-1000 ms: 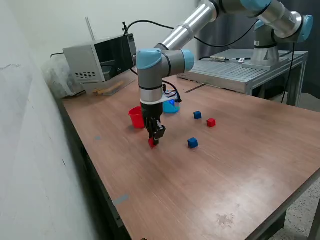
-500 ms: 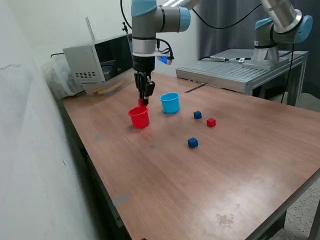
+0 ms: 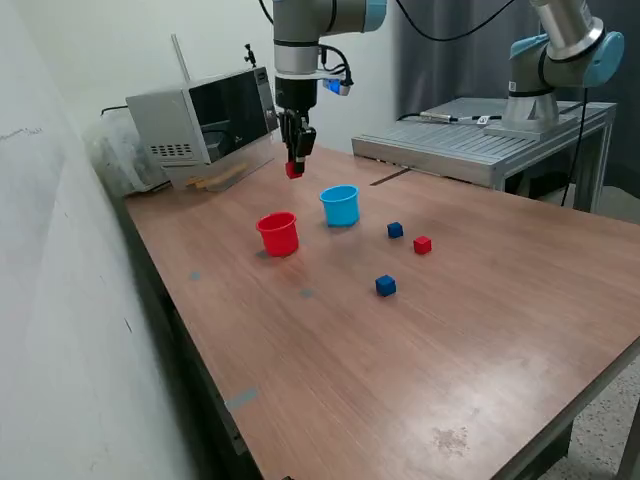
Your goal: Place red objects in the red bin, and blue objects in the blue bin.
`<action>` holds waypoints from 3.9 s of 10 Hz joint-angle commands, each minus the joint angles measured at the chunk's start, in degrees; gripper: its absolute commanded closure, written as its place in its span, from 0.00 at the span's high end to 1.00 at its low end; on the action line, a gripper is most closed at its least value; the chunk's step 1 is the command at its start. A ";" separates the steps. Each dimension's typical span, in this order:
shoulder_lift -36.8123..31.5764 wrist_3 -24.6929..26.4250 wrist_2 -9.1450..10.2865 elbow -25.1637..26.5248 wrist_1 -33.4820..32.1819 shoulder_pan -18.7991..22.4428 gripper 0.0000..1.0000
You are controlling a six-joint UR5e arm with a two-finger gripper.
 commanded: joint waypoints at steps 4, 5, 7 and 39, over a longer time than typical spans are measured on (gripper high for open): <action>0.47 0.08 -0.22 1.76 -0.53 -1.77 0.00; 1.17 0.08 -0.22 1.41 -0.62 -2.30 0.00; 2.92 0.08 -0.22 0.71 -0.62 -2.57 0.00; -27.13 2.70 0.05 29.18 -0.71 15.86 1.00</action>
